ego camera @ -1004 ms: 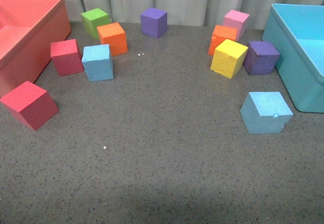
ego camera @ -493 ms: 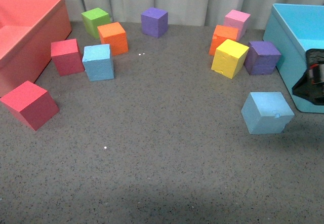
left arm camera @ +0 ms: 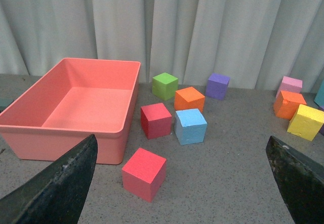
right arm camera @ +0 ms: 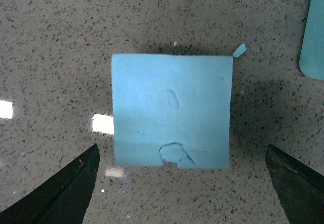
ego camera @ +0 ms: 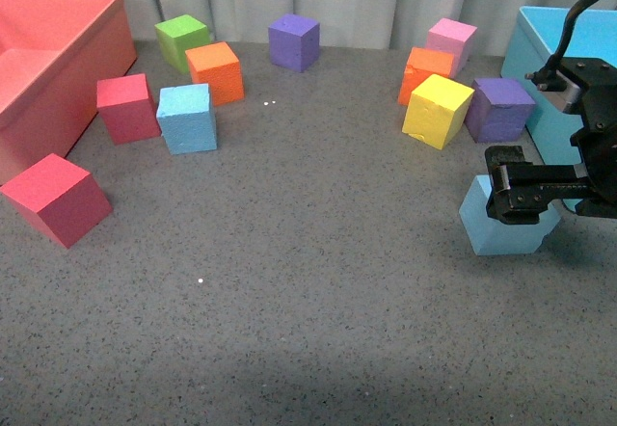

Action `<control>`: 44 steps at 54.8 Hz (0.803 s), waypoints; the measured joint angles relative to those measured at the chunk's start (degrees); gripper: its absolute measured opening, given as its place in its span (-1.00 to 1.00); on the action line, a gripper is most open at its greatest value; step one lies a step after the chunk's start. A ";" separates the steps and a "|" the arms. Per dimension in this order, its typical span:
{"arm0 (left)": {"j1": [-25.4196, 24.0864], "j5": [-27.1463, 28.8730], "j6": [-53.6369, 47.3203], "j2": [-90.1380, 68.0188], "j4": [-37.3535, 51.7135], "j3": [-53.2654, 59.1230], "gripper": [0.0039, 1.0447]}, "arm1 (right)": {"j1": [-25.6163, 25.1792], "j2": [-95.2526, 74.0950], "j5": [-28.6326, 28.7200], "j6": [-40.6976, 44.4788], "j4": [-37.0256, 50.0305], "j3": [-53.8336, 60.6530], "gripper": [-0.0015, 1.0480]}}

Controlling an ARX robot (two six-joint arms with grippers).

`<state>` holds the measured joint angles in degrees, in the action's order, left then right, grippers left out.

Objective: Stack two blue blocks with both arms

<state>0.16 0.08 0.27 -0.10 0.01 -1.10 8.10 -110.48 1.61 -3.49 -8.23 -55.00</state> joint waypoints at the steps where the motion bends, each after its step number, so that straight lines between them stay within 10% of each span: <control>1: 0.00 0.00 0.00 0.00 0.00 0.00 0.88 | -0.09 -0.83 0.04 0.31 -0.07 -0.70 0.82; 22: 0.00 0.00 0.00 0.00 0.00 0.00 0.88 | -0.17 -11.85 0.66 2.25 -3.80 -9.40 0.81; 34: 0.00 0.00 0.00 0.00 0.00 0.00 0.88 | 0.33 -13.68 0.50 2.14 -3.52 -10.21 0.10; 44: 0.00 0.00 0.00 0.00 0.00 0.00 0.88 | 0.35 -12.81 0.96 1.73 -2.32 -9.84 -0.02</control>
<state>0.16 0.08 0.27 -0.10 0.01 -1.10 8.45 -123.28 2.57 -1.76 -10.55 -64.84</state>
